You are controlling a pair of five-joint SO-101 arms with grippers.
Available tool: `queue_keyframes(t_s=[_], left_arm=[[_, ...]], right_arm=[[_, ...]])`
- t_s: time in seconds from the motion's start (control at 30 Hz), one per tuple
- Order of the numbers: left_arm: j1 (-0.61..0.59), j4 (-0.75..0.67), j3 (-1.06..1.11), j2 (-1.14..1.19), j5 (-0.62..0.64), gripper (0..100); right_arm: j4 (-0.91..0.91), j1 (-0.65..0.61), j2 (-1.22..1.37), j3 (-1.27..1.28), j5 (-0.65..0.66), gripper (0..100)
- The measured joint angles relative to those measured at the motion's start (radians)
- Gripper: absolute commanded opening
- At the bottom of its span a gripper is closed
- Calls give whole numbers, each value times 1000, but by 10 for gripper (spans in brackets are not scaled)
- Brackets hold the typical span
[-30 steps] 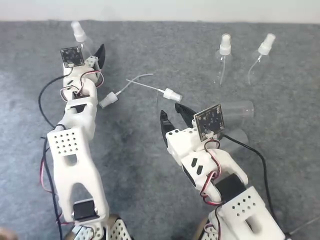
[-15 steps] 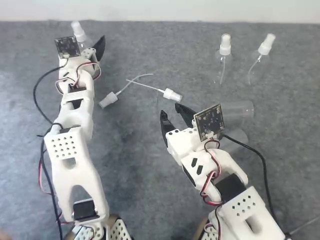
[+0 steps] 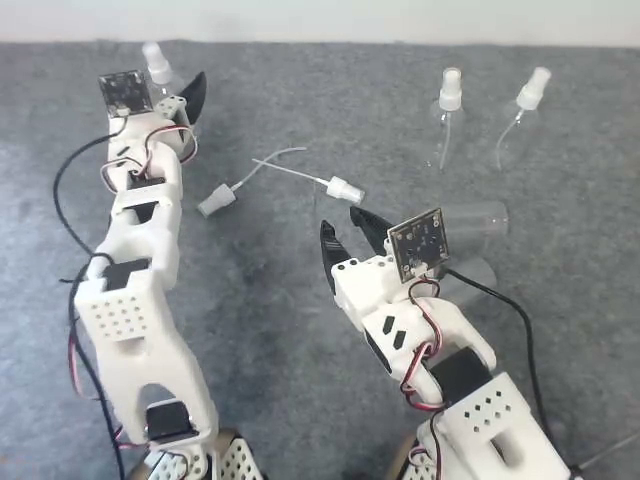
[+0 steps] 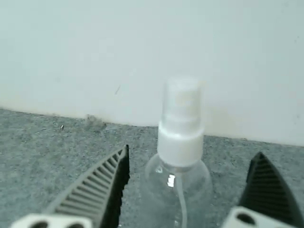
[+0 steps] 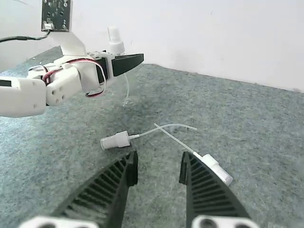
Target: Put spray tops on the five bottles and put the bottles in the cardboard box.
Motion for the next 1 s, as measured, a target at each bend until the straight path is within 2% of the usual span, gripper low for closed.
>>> queue_keyframes(t_s=[0.3,1.0], left_arm=[[0,2,187,-161,0,367],[-21,3,804,-761,0,363]], right_arm=[[0,0,0,0,0,133],[0,0,0,0,0,132]])
